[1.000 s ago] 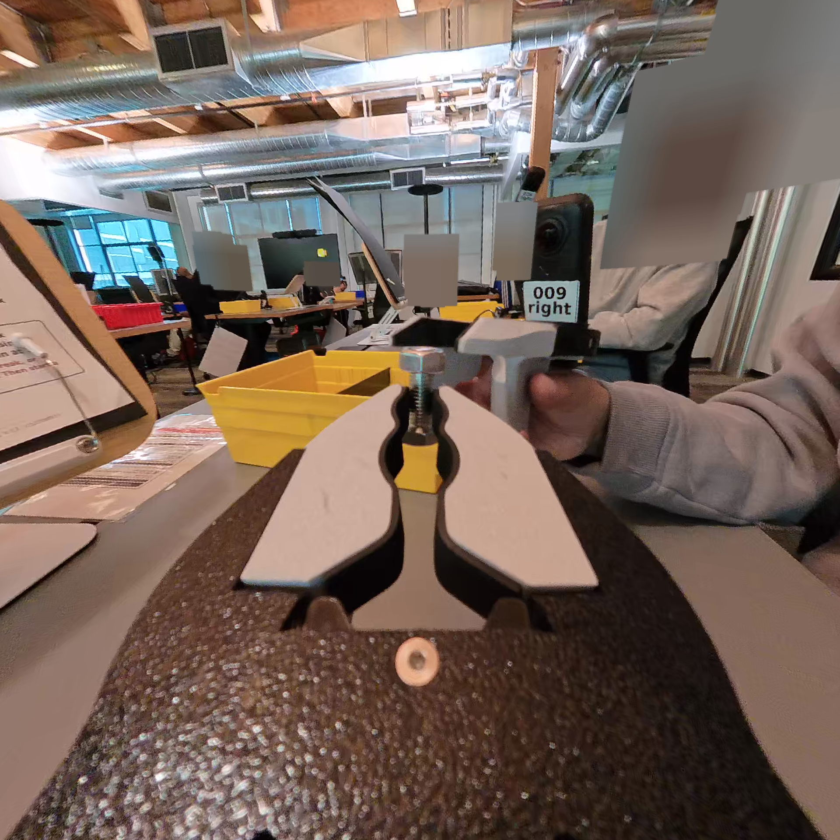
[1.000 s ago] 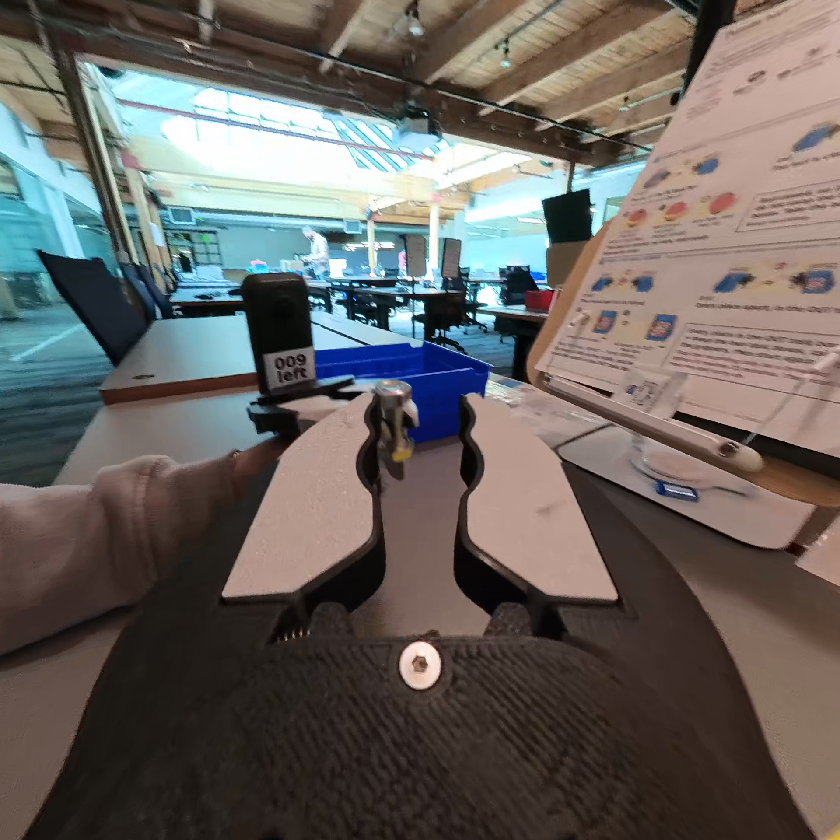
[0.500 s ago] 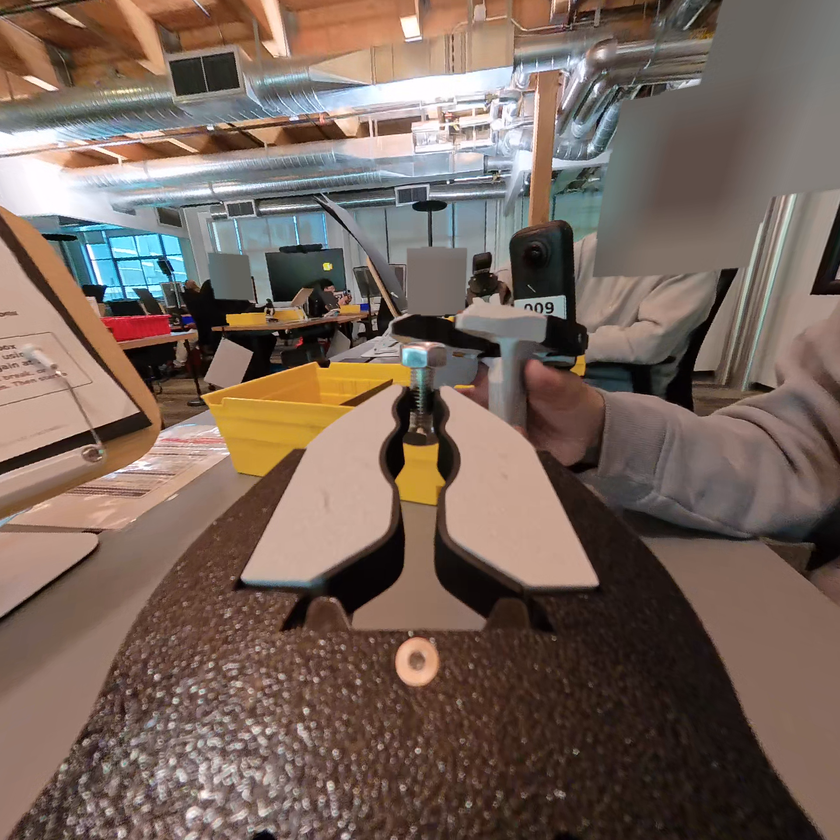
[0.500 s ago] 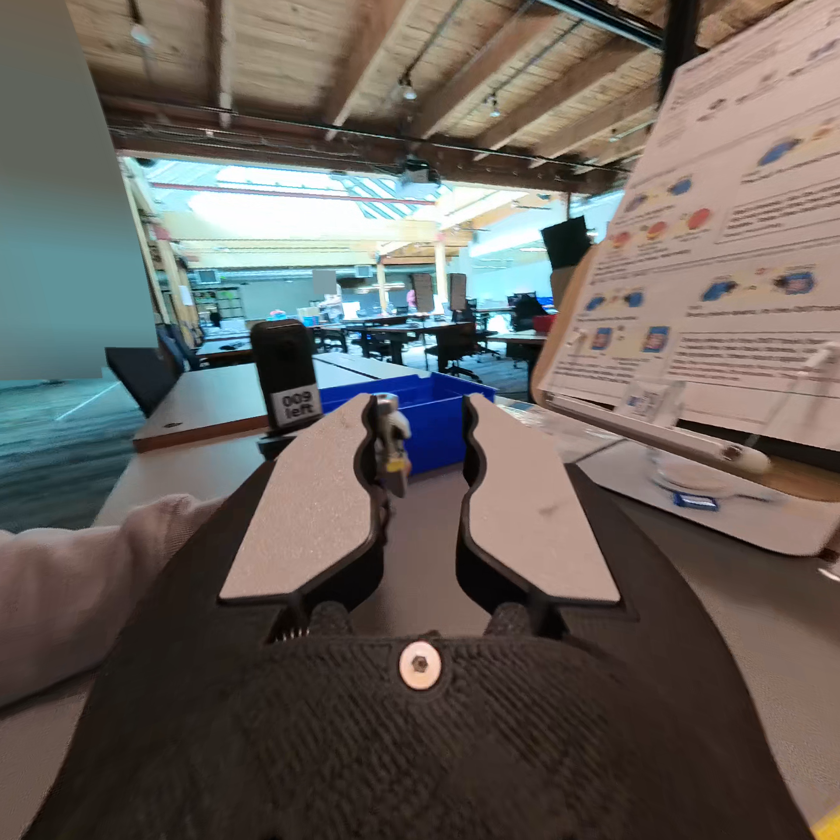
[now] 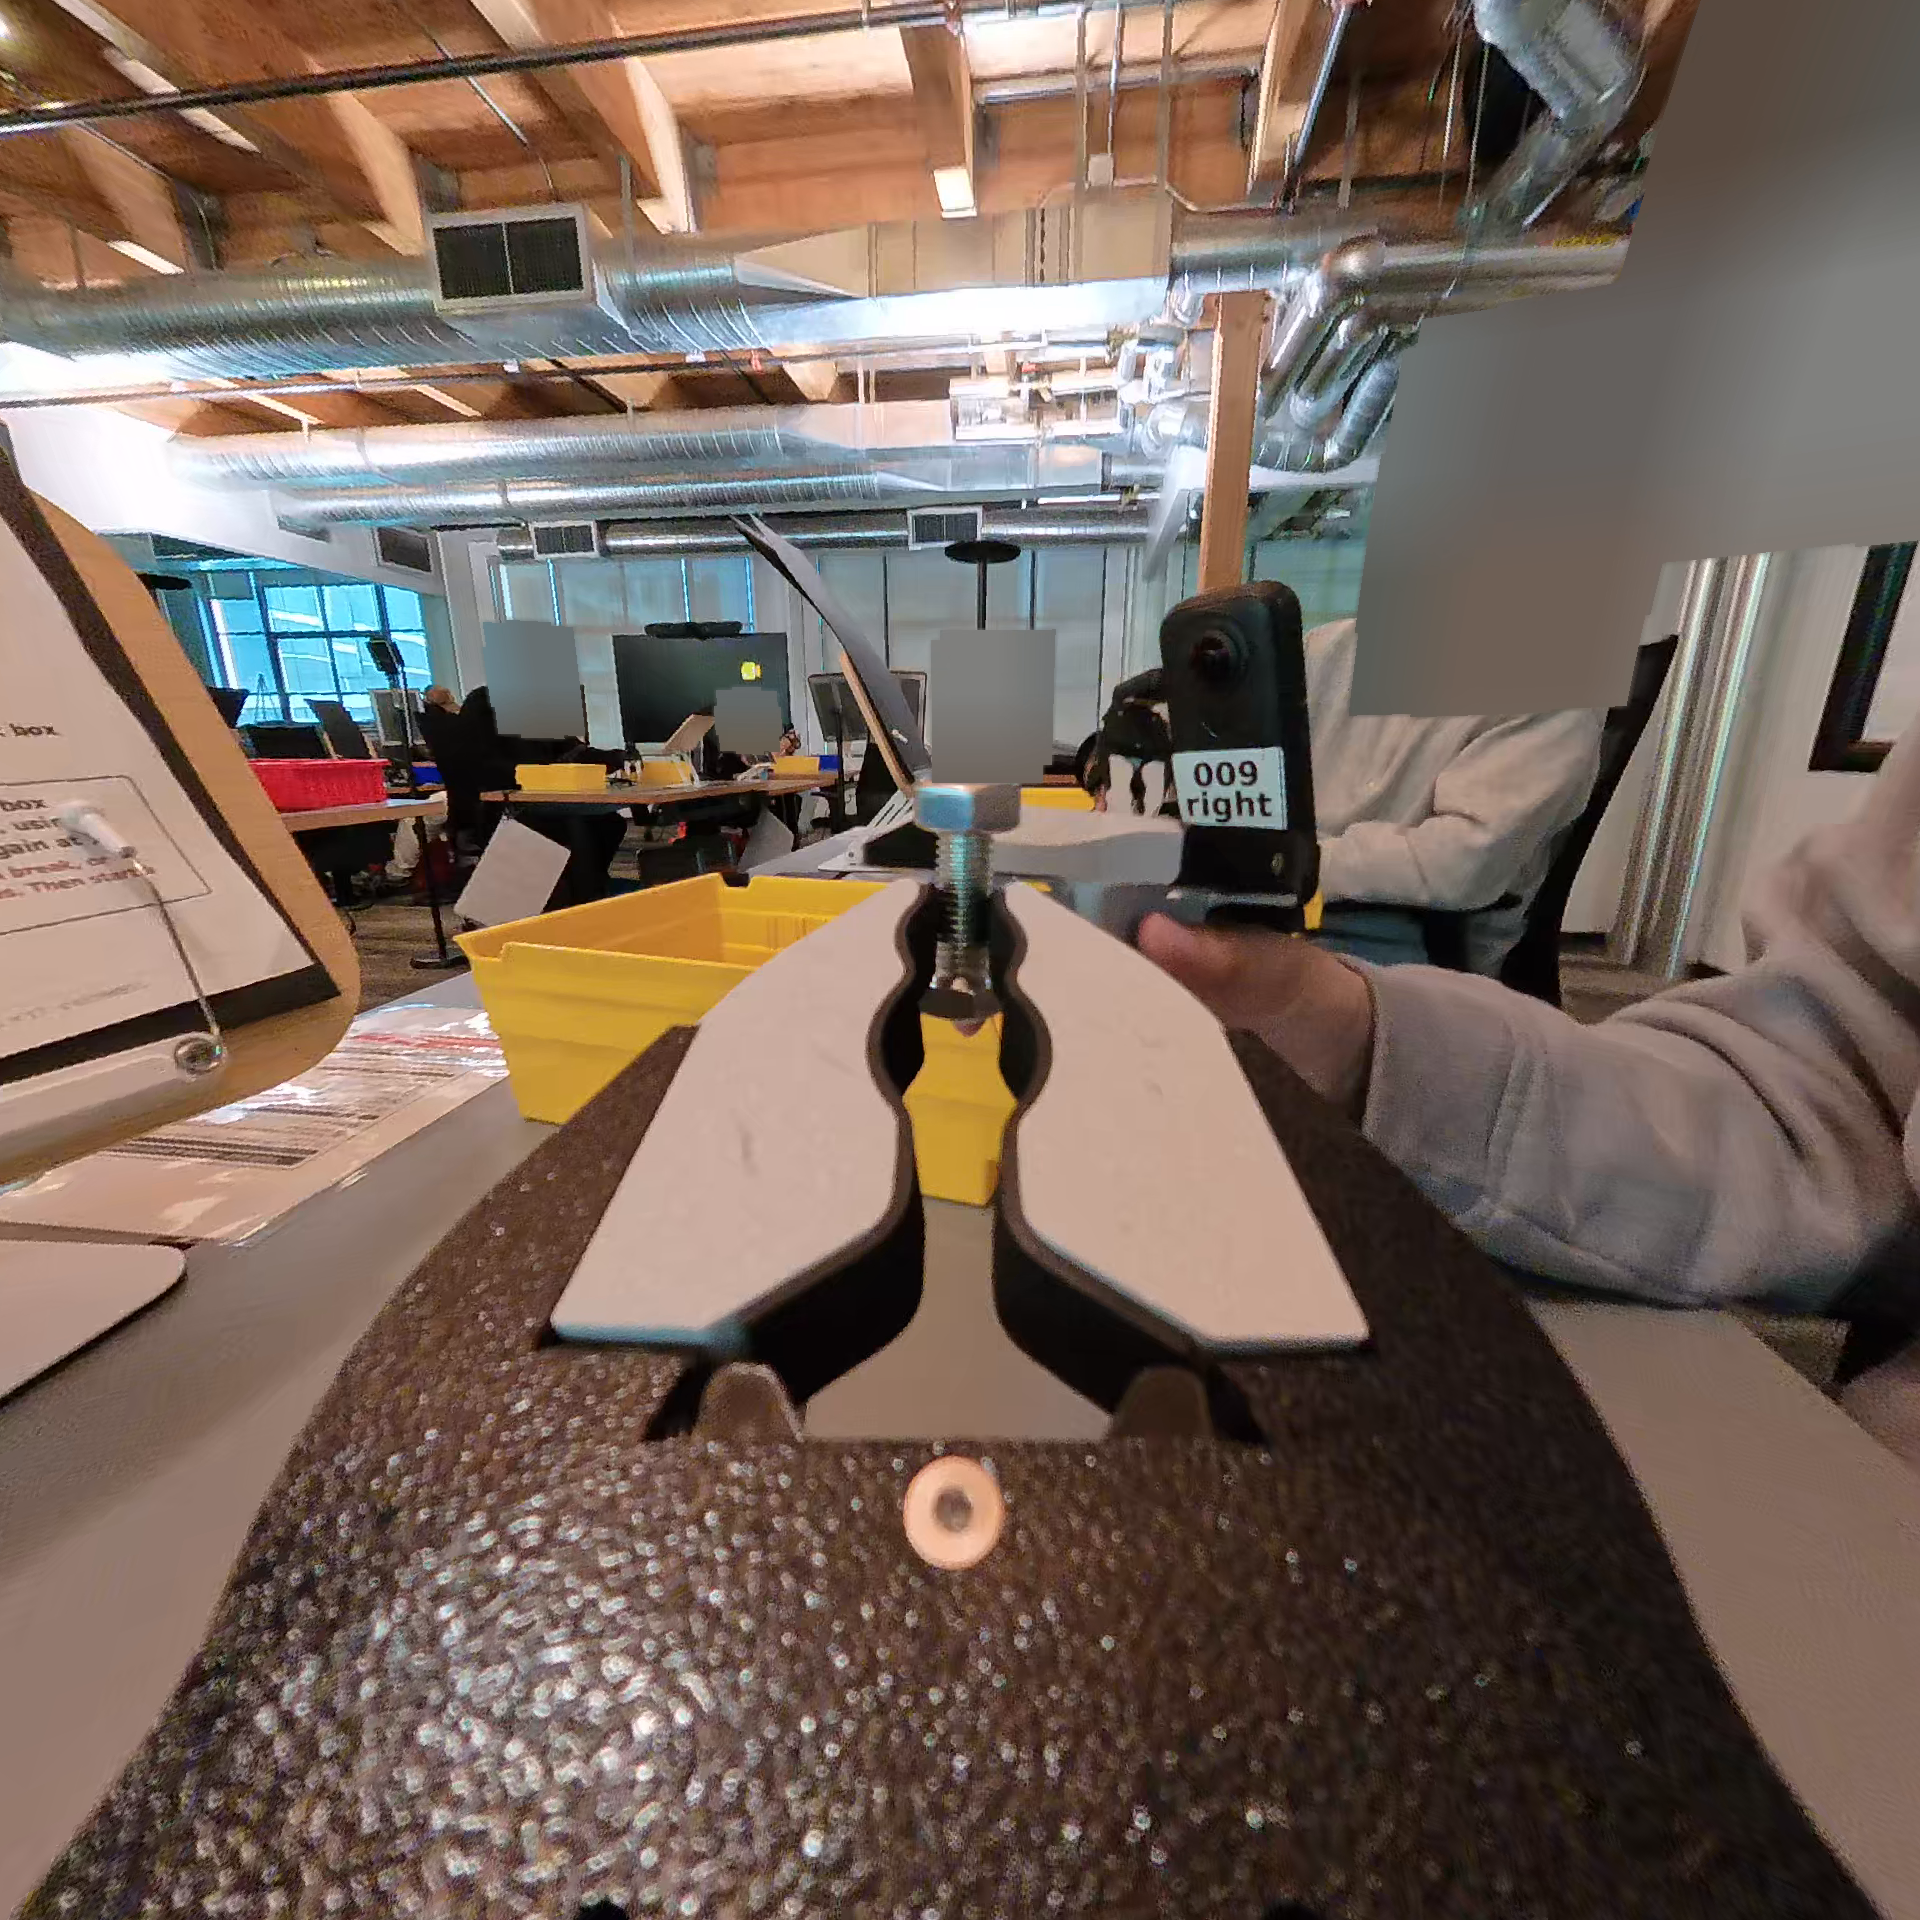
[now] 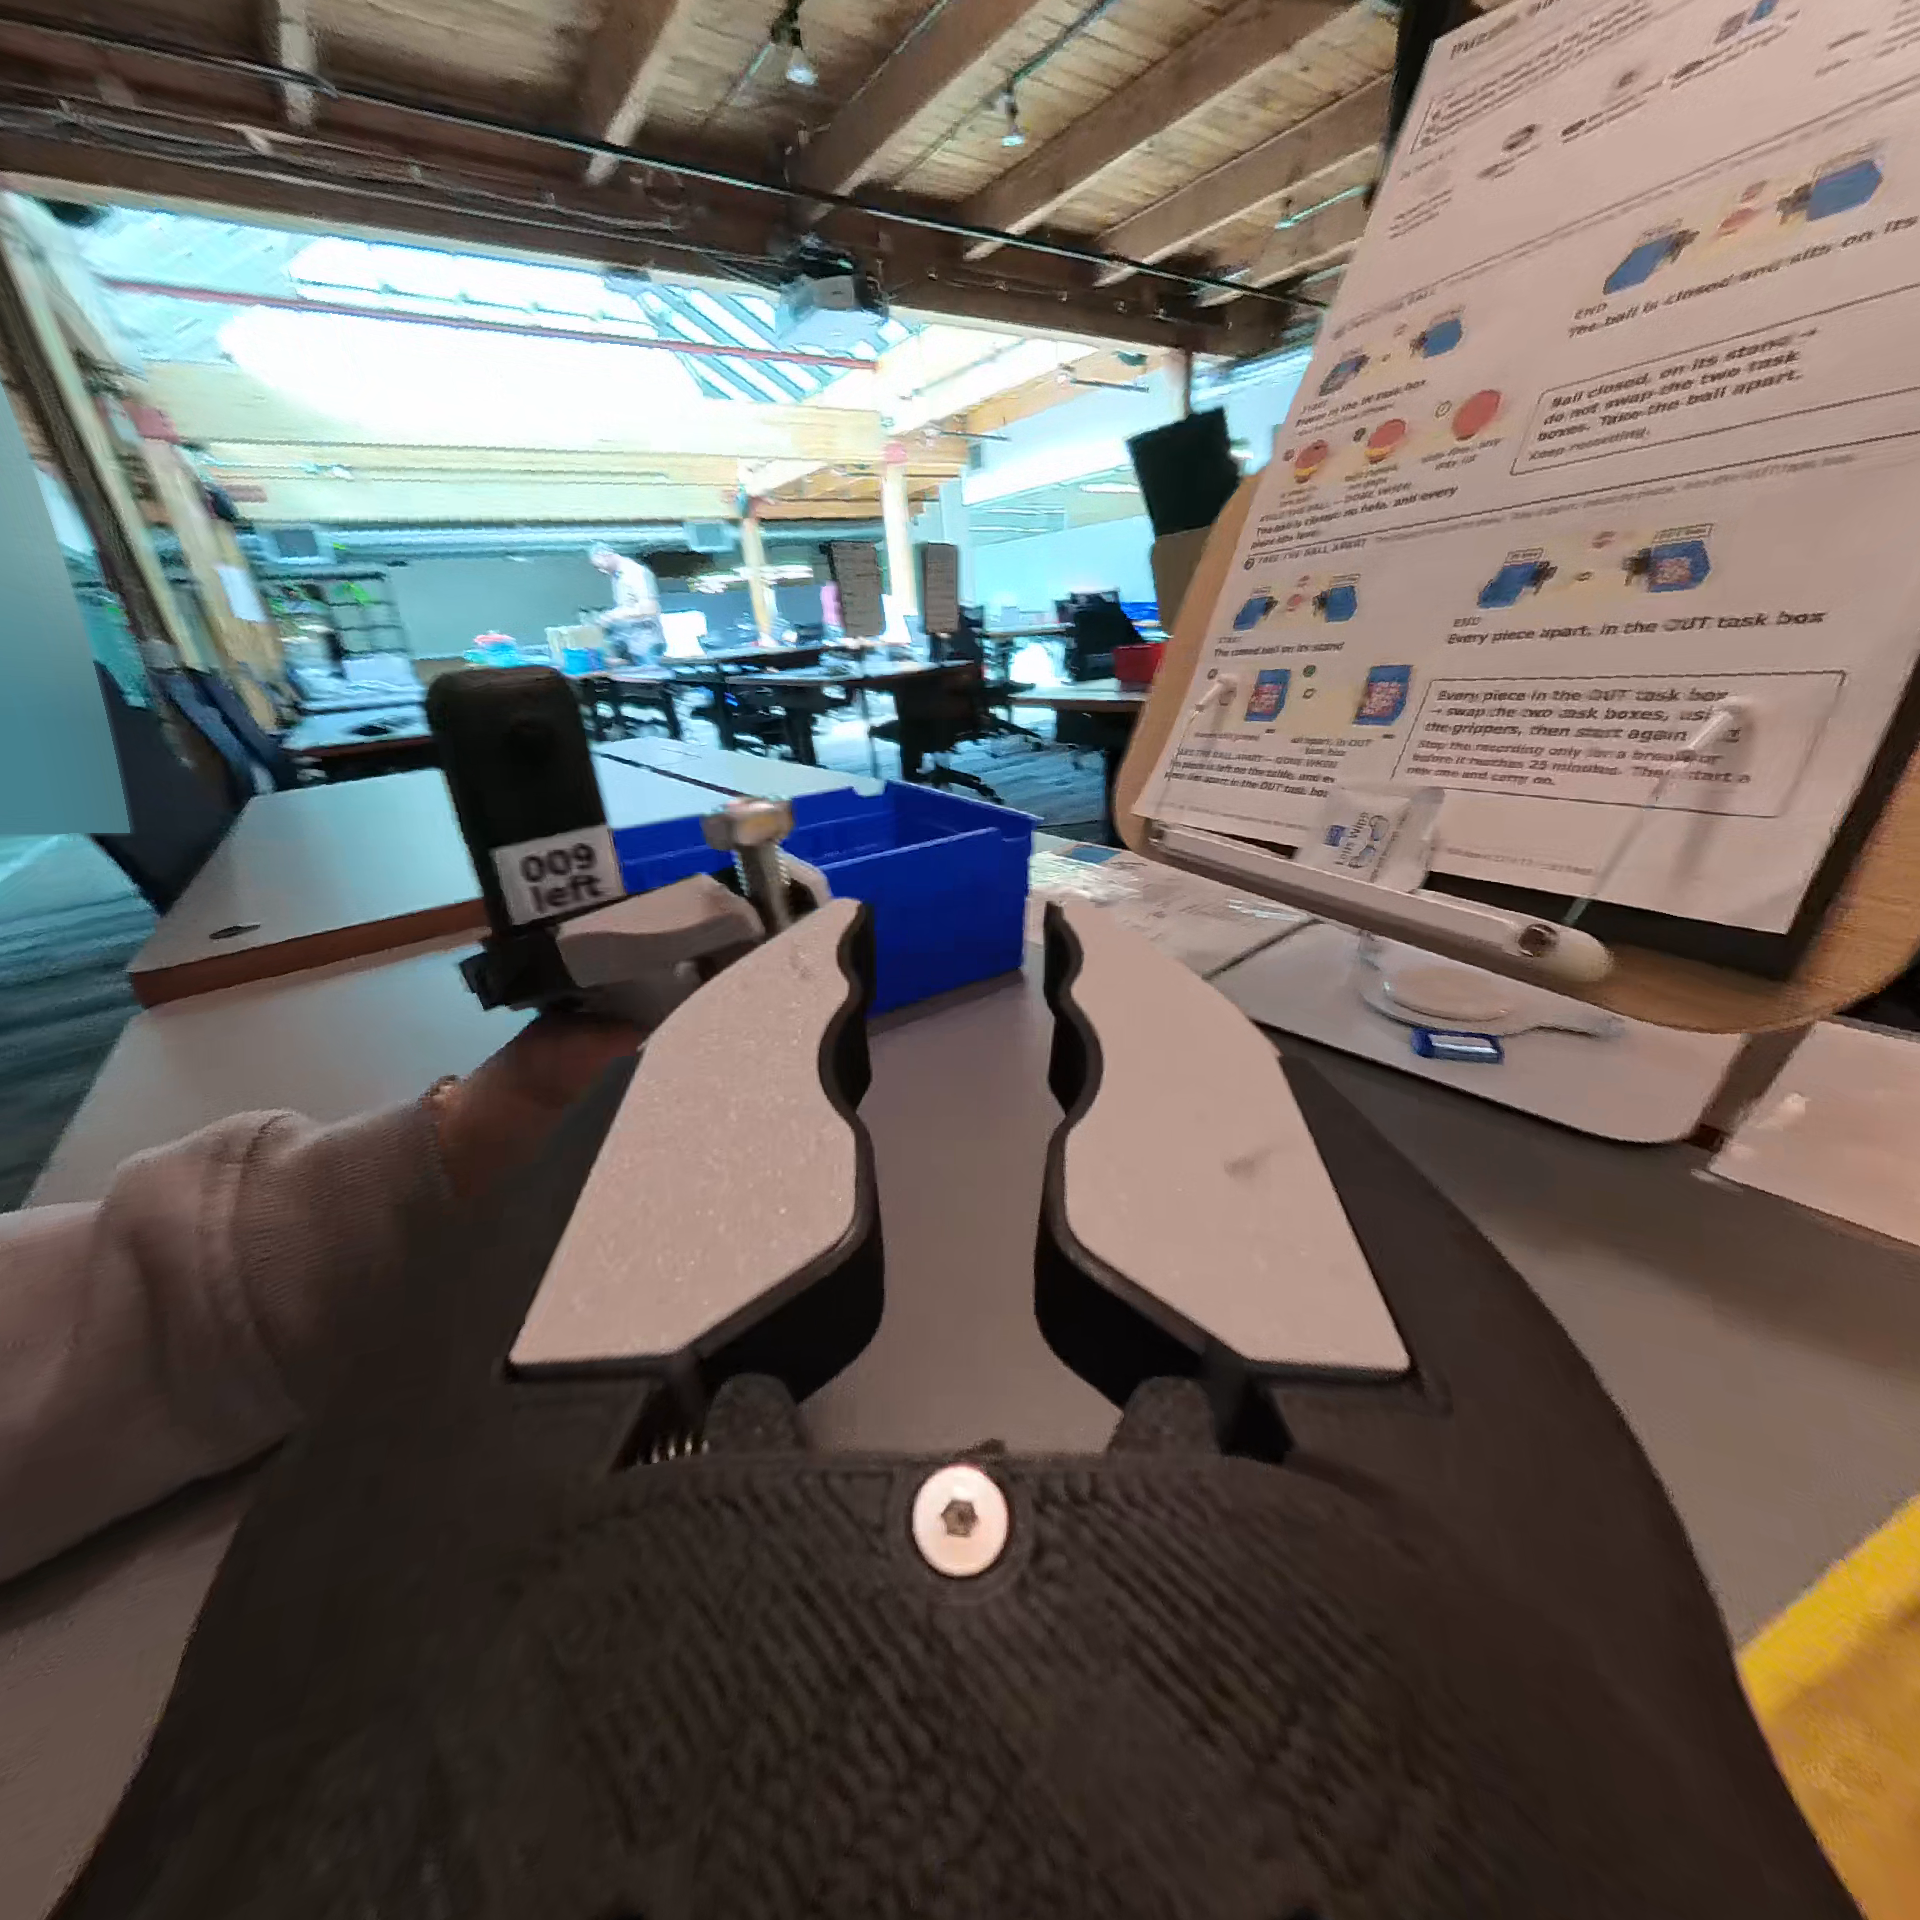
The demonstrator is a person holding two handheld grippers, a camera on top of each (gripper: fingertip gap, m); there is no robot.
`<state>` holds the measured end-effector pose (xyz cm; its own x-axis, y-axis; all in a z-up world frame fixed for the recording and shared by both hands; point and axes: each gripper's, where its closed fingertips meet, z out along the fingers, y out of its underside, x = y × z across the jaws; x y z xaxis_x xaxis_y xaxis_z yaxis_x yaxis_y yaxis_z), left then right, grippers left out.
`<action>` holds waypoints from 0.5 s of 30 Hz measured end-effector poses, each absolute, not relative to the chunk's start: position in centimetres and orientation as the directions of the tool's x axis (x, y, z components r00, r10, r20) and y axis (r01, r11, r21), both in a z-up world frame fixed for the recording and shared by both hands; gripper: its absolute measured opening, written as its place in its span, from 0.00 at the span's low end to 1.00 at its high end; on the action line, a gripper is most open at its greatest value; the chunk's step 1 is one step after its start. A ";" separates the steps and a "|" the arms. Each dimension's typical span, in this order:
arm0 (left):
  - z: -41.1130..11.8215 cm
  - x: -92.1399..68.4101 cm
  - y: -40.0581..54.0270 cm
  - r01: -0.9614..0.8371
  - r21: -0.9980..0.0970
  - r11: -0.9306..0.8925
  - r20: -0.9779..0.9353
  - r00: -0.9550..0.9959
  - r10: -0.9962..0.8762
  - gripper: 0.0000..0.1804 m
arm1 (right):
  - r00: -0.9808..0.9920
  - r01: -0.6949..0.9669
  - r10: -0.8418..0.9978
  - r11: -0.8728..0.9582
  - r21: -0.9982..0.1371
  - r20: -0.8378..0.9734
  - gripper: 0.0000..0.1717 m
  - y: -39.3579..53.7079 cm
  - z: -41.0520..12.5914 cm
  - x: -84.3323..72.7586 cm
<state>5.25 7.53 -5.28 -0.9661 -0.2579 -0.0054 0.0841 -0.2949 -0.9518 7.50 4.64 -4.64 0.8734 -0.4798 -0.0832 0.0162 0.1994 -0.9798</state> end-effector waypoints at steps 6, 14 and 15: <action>-6.3 4.8 5.9 0.088 -0.970 -0.226 -0.032 -0.971 -0.238 0.05 | 0.938 0.038 -0.343 0.240 -0.970 -0.048 0.19 6.7 -3.8 4.8; -6.0 4.9 6.1 0.090 -0.967 -0.241 -0.028 -0.968 -0.248 0.05 | 0.907 0.057 -0.420 0.207 -0.977 -0.036 0.19 6.0 -4.1 5.9; -5.8 5.0 6.6 0.089 -0.960 -0.264 -0.022 -0.969 -0.247 0.05 | 0.878 0.048 -0.475 0.220 -0.974 -0.064 0.10 5.2 -4.2 6.8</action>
<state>4.96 6.55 -5.79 -0.9689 -0.2466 -0.0220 0.0890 -0.2638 -0.9605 6.84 5.24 -4.17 0.8778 -0.4748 -0.0638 0.0479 0.2195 -0.9744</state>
